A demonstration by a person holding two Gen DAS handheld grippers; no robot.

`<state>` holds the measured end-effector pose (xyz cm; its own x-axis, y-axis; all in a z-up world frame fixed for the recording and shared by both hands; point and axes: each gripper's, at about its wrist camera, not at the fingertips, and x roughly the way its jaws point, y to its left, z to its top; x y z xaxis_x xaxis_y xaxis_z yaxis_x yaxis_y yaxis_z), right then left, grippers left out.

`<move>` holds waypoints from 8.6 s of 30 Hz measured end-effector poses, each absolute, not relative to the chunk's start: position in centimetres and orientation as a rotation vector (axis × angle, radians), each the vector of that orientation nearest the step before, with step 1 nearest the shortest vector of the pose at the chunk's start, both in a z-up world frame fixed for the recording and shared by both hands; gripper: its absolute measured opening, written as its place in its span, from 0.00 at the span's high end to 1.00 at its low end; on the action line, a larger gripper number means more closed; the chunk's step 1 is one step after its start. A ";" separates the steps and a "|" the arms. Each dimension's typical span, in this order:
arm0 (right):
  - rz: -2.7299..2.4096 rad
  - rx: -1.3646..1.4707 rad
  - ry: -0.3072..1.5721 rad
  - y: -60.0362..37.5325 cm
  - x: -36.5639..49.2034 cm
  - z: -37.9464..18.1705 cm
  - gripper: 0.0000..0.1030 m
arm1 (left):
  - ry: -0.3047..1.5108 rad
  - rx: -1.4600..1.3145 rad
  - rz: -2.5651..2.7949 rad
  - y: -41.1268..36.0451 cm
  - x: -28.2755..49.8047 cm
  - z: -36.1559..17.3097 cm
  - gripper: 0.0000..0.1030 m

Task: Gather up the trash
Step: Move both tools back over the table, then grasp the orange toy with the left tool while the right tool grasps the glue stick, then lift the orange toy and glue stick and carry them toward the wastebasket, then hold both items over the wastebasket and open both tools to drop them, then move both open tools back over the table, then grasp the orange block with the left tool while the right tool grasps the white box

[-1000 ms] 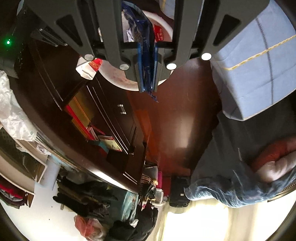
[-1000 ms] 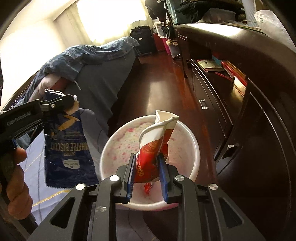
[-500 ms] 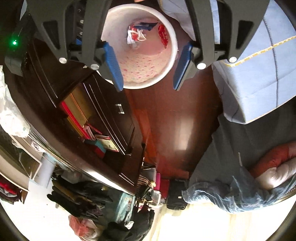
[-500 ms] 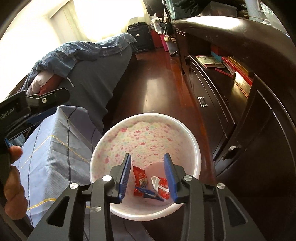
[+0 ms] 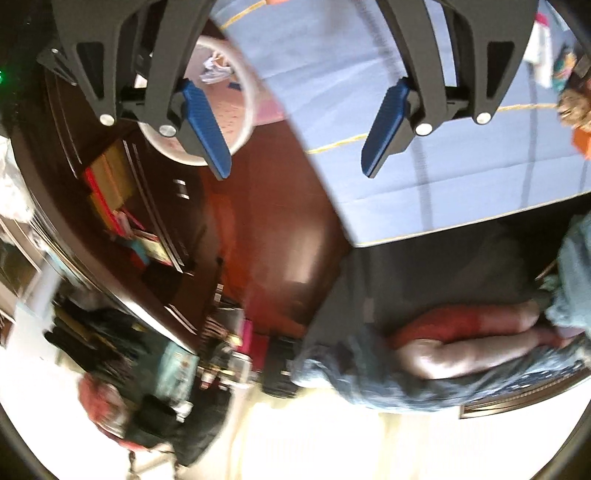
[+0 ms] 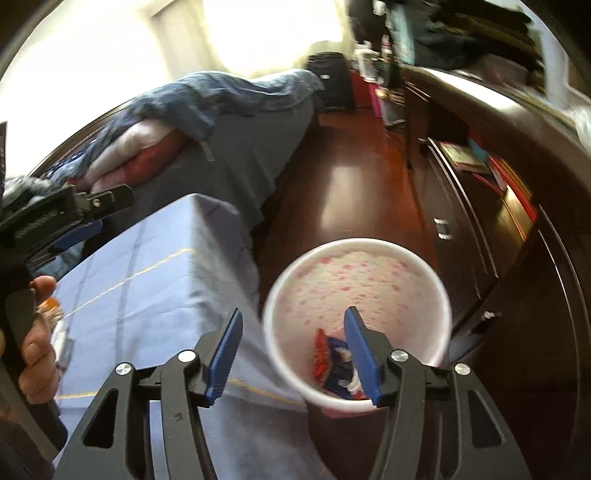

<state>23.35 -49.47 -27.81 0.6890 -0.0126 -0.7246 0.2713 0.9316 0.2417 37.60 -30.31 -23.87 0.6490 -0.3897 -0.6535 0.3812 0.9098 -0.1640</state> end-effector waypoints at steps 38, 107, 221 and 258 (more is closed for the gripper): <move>0.326 0.054 0.861 -19.2 28.6 -24.6 0.18 | 0.918 -0.194 0.248 8.8 48.3 -29.5 0.17; 0.321 -0.028 0.947 -12.8 32.4 -29.4 0.78 | 0.863 -0.196 0.221 10.6 45.8 -26.7 0.60; -0.325 0.547 0.828 -56.3 23.1 -32.2 0.53 | 0.803 0.102 -0.730 -41.4 36.9 -26.2 0.30; 0.243 0.087 0.911 -21.7 27.9 -27.0 0.18 | 0.952 0.029 0.086 -0.1 46.9 -29.3 0.24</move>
<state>27.89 -21.74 -27.02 0.5874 0.2448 -0.7714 -0.1711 0.9692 0.1773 46.87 -0.11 -29.29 0.5766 0.0862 -0.8125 -0.0605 0.9962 0.0628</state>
